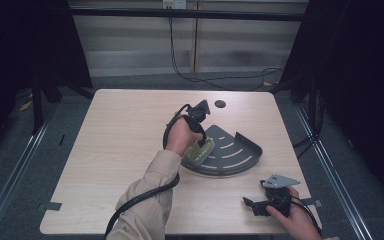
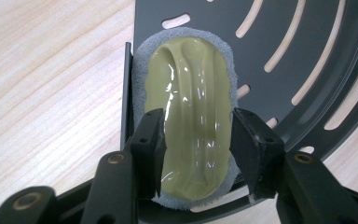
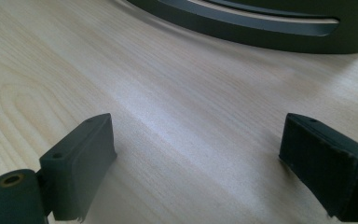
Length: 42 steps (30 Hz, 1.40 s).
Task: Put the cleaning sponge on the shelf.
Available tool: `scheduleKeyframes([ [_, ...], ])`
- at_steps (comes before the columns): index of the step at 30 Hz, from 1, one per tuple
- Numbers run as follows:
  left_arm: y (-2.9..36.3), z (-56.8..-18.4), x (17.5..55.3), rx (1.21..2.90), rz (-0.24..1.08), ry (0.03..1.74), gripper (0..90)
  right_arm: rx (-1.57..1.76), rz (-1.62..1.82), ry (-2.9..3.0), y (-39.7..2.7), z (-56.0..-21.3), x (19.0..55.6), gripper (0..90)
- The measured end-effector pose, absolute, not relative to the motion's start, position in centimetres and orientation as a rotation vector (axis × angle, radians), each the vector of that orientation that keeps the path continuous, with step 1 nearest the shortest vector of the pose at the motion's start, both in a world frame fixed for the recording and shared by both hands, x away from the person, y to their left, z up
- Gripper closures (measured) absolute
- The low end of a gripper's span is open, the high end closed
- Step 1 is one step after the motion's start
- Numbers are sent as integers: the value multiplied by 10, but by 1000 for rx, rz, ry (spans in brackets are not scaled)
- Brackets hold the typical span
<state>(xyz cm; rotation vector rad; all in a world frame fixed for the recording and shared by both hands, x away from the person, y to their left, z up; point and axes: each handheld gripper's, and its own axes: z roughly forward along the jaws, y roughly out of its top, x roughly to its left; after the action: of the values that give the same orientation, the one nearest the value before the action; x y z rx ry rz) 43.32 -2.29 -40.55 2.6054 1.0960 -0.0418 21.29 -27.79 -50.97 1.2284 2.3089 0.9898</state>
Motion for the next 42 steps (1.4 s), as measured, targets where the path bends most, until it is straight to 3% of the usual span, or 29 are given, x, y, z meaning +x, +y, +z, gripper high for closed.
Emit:
scheduleKeyframes([
  [42, 20, -377, 425, 2617, -47, 1158, 304, 1230, 991, 2315, -278, -509, 212, 95],
])
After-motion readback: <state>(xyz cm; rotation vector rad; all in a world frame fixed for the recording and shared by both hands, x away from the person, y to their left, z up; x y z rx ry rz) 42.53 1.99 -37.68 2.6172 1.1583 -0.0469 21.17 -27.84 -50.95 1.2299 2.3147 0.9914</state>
